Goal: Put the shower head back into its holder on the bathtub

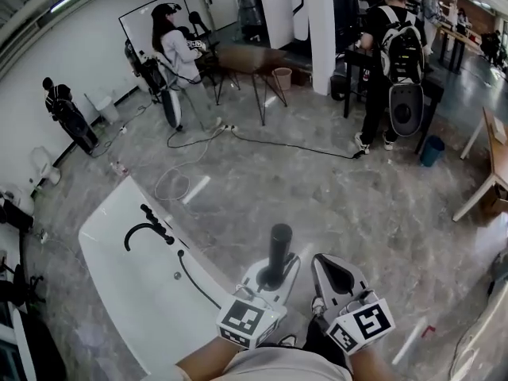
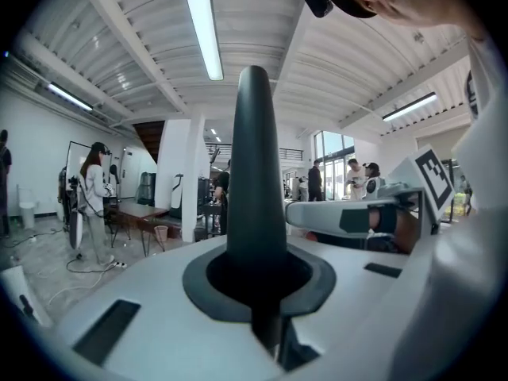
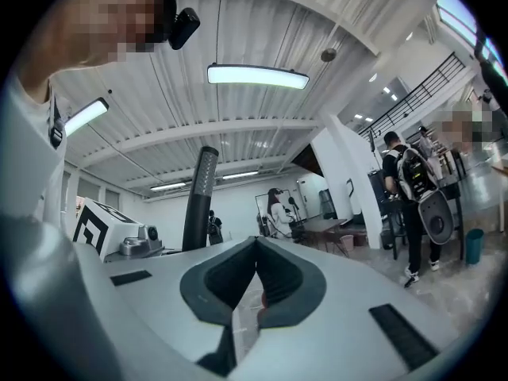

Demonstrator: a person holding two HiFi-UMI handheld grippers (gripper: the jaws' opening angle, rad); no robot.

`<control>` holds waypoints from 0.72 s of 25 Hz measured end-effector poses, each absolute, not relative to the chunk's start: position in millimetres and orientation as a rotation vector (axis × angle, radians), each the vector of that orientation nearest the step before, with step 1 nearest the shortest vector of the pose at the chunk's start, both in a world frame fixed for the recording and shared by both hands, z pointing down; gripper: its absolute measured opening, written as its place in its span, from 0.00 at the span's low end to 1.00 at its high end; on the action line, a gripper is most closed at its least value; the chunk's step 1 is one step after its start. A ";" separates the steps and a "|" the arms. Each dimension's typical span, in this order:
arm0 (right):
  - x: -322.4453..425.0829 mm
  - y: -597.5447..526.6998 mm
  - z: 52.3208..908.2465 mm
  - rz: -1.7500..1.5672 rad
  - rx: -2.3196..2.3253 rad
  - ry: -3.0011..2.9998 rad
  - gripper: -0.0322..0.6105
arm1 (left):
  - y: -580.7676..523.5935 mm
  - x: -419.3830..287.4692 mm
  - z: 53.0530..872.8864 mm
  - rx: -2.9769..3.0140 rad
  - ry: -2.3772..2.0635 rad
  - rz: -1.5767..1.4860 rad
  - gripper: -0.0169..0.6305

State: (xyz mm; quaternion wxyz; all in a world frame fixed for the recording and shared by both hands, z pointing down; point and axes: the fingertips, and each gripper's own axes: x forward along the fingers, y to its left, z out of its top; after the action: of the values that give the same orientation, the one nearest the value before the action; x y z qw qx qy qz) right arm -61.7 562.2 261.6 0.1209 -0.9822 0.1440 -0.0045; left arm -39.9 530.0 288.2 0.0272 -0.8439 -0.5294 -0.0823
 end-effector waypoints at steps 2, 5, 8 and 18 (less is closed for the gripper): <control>-40.6 560.6 261.7 -0.032 -2.851 0.508 0.07 | 525.3 -20.4 287.5 -2.674 -1.553 -0.269 0.08; -8.0 563.8 260.1 -0.048 -2.822 0.660 0.07 | 520.2 8.4 285.7 -2.775 -1.392 -0.272 0.08; 26.1 576.2 262.4 -0.065 -2.786 0.806 0.07 | 520.0 40.1 285.6 -2.878 -1.212 -0.273 0.08; 92.6 554.1 262.8 -0.102 -2.629 1.205 0.07 | 475.8 77.2 278.3 -3.055 -0.689 -0.256 0.08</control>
State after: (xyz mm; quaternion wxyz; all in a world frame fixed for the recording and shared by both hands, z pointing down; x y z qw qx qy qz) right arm 92.6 554.1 262.8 0.1238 -0.9015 0.4132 -0.0348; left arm 77.2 475.8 278.3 -0.0004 -0.9723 -0.2193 -0.0814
